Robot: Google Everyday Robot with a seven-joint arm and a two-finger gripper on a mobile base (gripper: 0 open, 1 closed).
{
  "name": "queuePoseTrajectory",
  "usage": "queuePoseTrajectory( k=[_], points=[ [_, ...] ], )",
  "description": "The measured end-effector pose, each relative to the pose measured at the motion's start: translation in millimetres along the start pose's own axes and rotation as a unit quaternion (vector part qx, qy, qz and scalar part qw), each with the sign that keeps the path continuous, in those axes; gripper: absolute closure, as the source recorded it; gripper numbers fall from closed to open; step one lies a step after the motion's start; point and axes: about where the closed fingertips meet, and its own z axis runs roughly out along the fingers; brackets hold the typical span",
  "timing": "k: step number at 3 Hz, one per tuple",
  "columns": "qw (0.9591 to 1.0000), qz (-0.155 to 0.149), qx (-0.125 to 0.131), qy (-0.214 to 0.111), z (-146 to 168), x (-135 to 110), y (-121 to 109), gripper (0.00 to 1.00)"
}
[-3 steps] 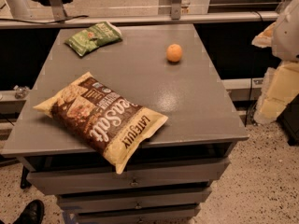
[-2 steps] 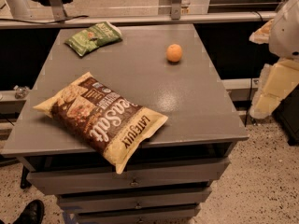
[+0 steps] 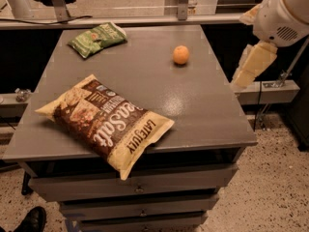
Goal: Move orange near brown chip bag
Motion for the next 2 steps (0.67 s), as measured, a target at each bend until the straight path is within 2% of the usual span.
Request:
queuePoseTrajectory(
  k=[1,2],
  points=[
    [0.9986,0.005,0.027,-0.045,31.2,-11.7,-34.0,0.0],
    [0.9936,0.03,0.047,-0.098,60.4,-20.3,-64.8,0.0]
  ],
)
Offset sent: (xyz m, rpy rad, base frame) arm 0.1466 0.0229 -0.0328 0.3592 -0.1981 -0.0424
